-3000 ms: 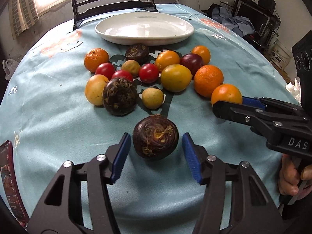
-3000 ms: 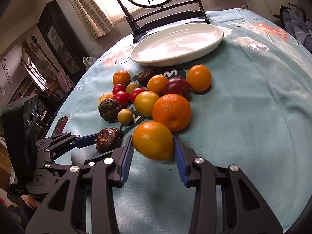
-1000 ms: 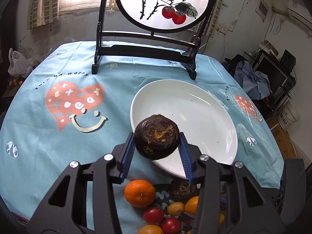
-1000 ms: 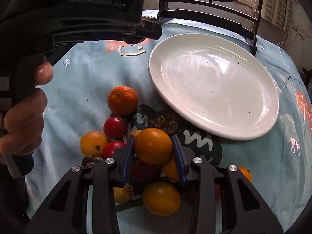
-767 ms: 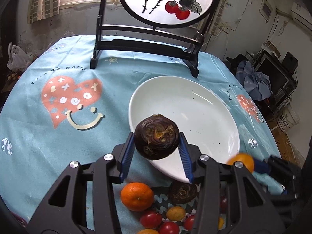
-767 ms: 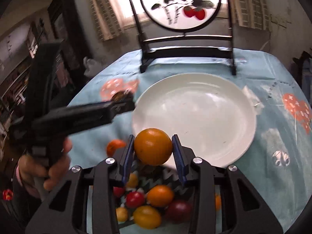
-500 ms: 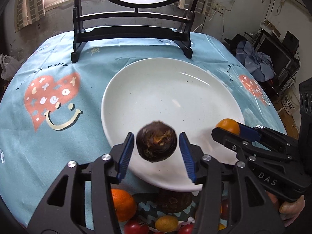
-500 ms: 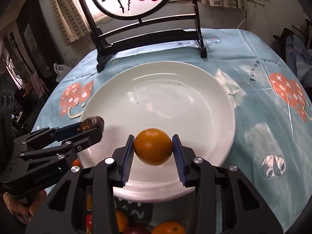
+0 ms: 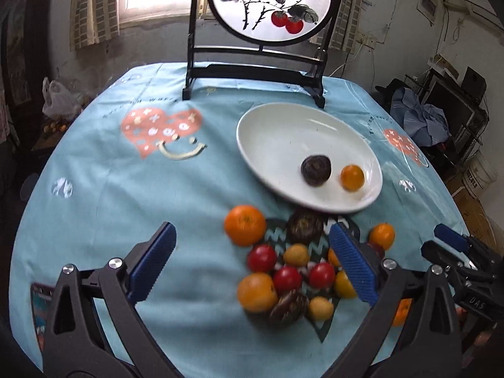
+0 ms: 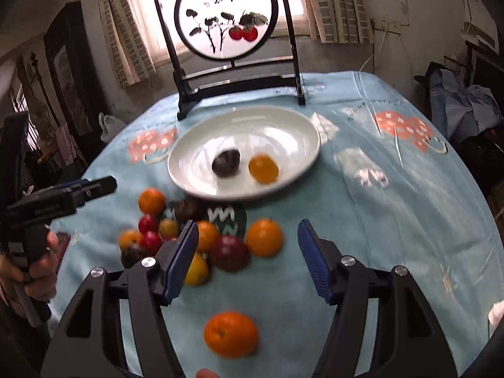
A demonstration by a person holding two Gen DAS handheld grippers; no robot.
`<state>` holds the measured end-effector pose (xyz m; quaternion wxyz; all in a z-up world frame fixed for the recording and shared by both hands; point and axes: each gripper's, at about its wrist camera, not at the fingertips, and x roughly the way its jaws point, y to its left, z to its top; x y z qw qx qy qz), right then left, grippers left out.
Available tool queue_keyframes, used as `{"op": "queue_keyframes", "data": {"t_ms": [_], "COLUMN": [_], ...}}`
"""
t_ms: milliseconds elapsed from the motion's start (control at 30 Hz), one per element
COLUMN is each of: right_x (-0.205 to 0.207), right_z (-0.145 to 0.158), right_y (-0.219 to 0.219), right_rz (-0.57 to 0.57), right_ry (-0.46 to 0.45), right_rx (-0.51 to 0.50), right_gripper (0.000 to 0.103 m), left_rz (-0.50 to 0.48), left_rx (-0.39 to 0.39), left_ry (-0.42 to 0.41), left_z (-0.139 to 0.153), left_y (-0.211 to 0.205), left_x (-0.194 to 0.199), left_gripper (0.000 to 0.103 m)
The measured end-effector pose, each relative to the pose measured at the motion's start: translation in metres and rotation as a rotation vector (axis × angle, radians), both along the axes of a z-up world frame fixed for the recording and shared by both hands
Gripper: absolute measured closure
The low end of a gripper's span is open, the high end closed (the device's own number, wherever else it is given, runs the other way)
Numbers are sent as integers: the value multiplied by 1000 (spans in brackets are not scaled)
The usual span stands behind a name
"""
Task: Organize fruits
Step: 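Grasp a second dark brown fruit with the left gripper while the right gripper grasps a tangerine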
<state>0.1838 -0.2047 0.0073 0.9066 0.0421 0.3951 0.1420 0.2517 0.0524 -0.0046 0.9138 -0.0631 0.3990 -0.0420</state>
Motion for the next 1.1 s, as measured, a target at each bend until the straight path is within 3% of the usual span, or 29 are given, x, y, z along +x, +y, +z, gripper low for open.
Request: {"op": "queue_keyframes", "data": {"t_ms": [133,400,467,600,700,767,833,1000,1100], "right_x": [-27,-32,-32,-34,-31,-31,-31,-31,-31], "right_z": [-30,-58,-59,-59,-60,-60,-59,-60,-60], "right_y": [10,24,22,21,11,7,8,6,5], "right_rz": [87,64,83,93,84,73,74,73,73], "right_ry": [101,149,157,155,170,174,174,176,176], "right_rx": [-34,-131,-98,-74,-4,17,19,30,35], "right_gripper": [37,38,56,57,57,57,57,57,57], "left_rz": [26,-2,-19,-52,-84,-97,-103,-134,-144], "left_rx": [-3,28,35,44,58,56,41,34,19], "left_ry": [30,75,73,48,33,47,70,108,134], "left_z": [-25,-53,-54,-52,-51,-54,-58,-68,-73], "left_y": [11,4,1,-7,-14,-18,-21,-32,-37], "left_x": [-43,-84,-86,-84,-77,-70,-63,-52,-43], "left_gripper": [3,3,3,6,22,40,46,51,61]}}
